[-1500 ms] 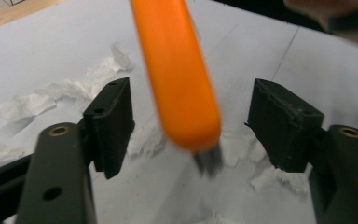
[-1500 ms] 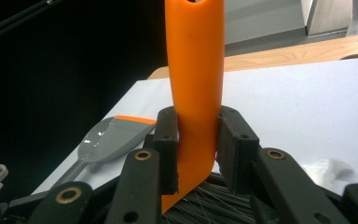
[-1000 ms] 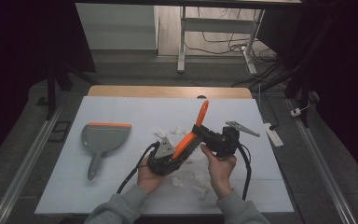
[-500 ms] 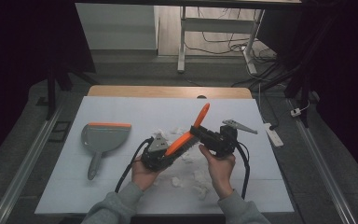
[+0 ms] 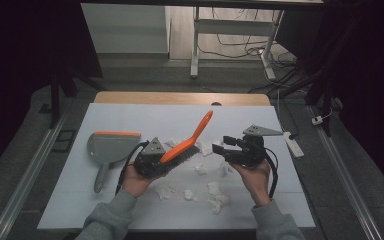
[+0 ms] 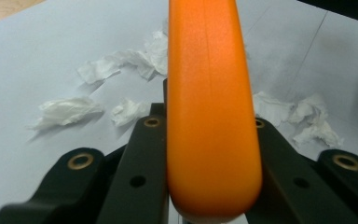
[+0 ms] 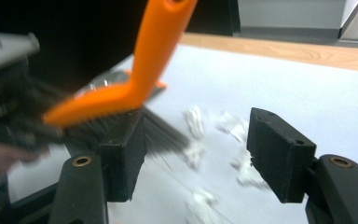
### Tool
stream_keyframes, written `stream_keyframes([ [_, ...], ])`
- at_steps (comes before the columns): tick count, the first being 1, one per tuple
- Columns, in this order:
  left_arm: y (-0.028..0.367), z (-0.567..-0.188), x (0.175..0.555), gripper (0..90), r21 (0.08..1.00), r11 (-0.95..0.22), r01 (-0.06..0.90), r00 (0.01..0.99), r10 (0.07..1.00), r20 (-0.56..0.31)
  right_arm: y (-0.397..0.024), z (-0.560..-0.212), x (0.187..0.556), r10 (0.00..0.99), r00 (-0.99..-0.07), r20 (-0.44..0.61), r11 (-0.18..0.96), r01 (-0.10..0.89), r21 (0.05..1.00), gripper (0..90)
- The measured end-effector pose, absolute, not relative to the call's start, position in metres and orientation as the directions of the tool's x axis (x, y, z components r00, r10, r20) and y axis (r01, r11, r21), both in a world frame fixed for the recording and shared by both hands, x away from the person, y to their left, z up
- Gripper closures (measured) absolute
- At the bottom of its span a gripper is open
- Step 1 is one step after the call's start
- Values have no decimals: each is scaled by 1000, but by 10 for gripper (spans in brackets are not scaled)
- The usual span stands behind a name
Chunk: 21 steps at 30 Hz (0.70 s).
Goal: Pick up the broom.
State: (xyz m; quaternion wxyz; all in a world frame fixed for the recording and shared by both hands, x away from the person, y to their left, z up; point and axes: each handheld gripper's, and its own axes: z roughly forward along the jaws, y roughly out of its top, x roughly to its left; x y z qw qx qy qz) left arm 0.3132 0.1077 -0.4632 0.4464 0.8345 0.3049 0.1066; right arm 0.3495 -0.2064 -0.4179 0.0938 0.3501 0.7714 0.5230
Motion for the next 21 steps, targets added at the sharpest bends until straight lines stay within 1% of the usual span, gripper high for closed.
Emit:
stream_keyframes([
  [2,110,-461,314,799,798,-436,415,799,595,-91,-208,-418,349,628,-749,209,231,436,870,371],
  [3,111,-460,314,800,792,-446,418,802,590,-92,-210,-419,348,621,-760,189,272,436,858,357],
  [4,113,-460,315,800,783,-451,428,806,582,-106,-212,-420,349,598,-776,202,285,441,851,357],
  [5,113,-461,316,799,776,-460,430,810,577,-107,-213,-421,350,568,-792,223,291,447,846,356],
  [9,112,-462,317,799,756,-497,427,821,563,-93,-217,-423,350,554,-802,221,292,436,851,358],
  [11,111,-462,317,799,742,-520,424,827,556,-84,-218,-423,351,548,-806,225,294,437,850,345],
  [14,111,-462,318,799,733,-527,431,831,549,-94,-219,-421,350,532,-819,212,316,425,848,340],
  [16,111,-461,318,799,728,-529,437,832,545,-104,-218,-418,346,514,-835,195,339,406,849,339],
  [19,108,-456,320,799,691,-581,429,841,536,-71,-215,-409,340,496,-854,157,393,382,836,344],
  [20,107,-453,321,799,681,-597,424,846,529,-63,-212,-403,335,485,-865,133,409,358,839,347],
  [21,105,-450,321,799,670,-610,422,851,522,-61,-212,-403,335,485,-865,133,409,358,839,347],
])
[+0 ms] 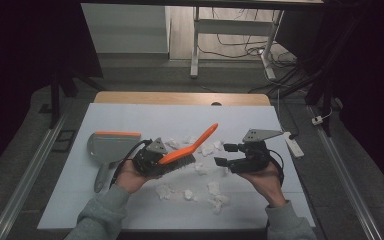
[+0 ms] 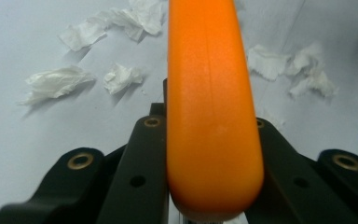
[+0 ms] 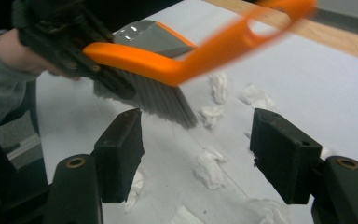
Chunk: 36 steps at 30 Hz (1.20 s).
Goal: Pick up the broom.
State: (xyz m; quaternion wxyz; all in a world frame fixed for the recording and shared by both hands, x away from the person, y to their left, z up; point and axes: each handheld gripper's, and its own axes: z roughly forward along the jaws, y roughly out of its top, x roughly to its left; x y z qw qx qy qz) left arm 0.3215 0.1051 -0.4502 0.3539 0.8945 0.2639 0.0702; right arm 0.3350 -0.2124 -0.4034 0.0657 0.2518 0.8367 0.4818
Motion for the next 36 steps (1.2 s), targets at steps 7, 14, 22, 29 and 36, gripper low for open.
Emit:
stream_keyframes([
  [7,87,-439,327,799,578,-731,364,904,425,-31,-207,-392,328,462,-884,67,449,298,842,336],
  [14,72,-441,326,799,520,-802,295,941,339,-10,-193,-400,328,417,-909,19,536,263,802,326],
  [22,63,-442,321,799,498,-834,238,961,275,0,-173,-406,329,359,-933,-20,619,222,753,341],
  [29,59,-441,318,799,481,-852,205,971,238,8,-160,-418,330,322,-946,-24,687,216,694,347],
  [36,55,-440,317,799,455,-875,162,981,191,18,-153,-427,331,291,-957,1,738,225,637,401],
])
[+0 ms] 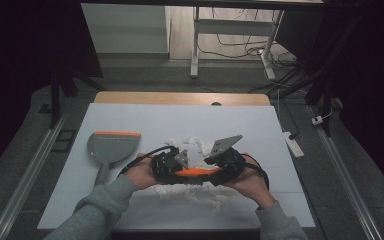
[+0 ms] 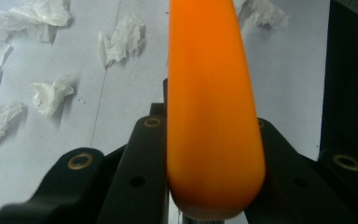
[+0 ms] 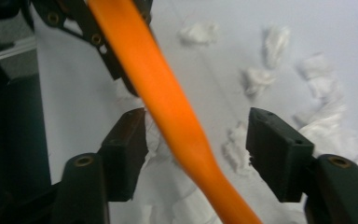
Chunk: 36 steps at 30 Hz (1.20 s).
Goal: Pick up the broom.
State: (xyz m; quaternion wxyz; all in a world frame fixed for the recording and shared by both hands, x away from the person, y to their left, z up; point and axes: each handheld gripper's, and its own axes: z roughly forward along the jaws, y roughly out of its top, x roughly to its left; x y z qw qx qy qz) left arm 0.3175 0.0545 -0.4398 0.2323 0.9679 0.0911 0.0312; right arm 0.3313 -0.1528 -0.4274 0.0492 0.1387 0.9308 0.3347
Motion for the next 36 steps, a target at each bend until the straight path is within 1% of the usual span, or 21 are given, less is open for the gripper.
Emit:
stream_keyframes([
  [3,53,-439,317,799,453,-876,163,981,193,19,-149,-432,331,272,-962,8,766,222,604,472],
  [6,52,-438,316,799,447,-884,139,985,169,28,-147,-436,330,244,-970,-11,790,192,582,557],
  [8,51,-439,315,799,445,-886,129,987,160,31,-146,-439,329,220,-975,-19,808,171,564,584],
  [9,50,-439,315,799,439,-890,123,988,153,32,-145,-440,328,205,-978,-28,820,156,551,621],
  [11,49,-440,314,799,435,-893,114,989,144,36,-144,-441,327,197,-980,-27,825,151,544,630],
  [14,50,-441,314,795,436,-894,104,991,129,28,-144,-442,325,159,-987,-37,838,115,533,655],
  [16,51,-441,315,786,451,-886,106,991,129,21,-145,-442,323,138,-988,-64,838,82,540,667],
  [18,53,-440,315,780,482,-867,125,990,144,3,-146,-441,322,133,-988,-74,839,72,540,670],
  [20,55,-439,315,762,501,-857,121,989,149,17,-147,-439,320,131,-987,-90,835,61,548,674],
  [22,58,-437,314,720,528,-837,143,981,191,36,-147,-437,319,138,-985,-103,830,58,555,678],
  [23,60,-436,314,666,540,-828,151,974,216,59,-148,-436,320,149,-983,-108,826,63,560,680],
  [24,62,-435,314,587,554,-817,159,968,239,76,-149,-436,320,151,-982,-110,820,62,568,681],
  [26,67,-433,314,512,580,-794,181,954,284,92,-151,-435,321,164,-980,-111,812,70,580,683],
  [27,70,-431,313,422,591,-783,193,943,314,107,-152,-434,321,180,-977,-112,808,82,584,692],
  [28,73,-430,312,422,601,-772,207,932,342,118,-152,-434,321,180,-977,-112,808,82,584,692],
  [30,82,-427,308,371,623,-747,233,909,395,133,-153,-433,322,200,-973,-113,801,96,590,697],
  [33,98,-425,300,355,662,-694,282,865,483,137,-158,-432,325,227,-967,-116,789,112,604,697],
  [36,115,-428,290,356,683,-655,324,828,546,131,-165,-430,329,265,-958,-109,771,143,621,698],
])
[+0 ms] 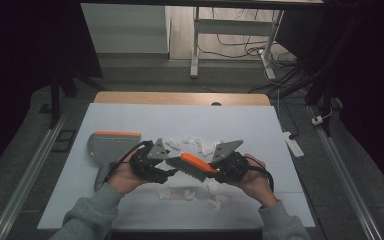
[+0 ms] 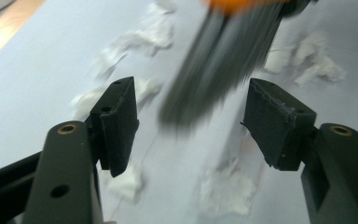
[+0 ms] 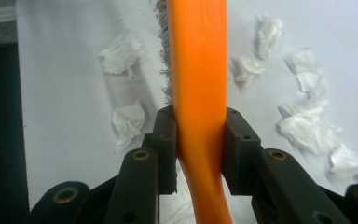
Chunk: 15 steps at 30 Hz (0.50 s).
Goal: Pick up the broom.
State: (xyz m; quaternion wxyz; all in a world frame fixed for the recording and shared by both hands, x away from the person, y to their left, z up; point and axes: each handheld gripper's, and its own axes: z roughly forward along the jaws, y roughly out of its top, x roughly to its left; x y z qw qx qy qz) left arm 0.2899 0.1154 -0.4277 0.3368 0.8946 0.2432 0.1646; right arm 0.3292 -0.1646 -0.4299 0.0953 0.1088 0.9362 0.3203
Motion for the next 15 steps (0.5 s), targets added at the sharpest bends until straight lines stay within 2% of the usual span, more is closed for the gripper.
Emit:
stream_keyframes([
  [8,157,-451,263,357,693,-606,390,760,637,130,-181,-426,337,356,-928,-115,737,202,645,698],
  [15,184,-466,251,348,719,-529,451,705,705,76,-200,-423,347,448,-887,-109,691,266,672,698],
])
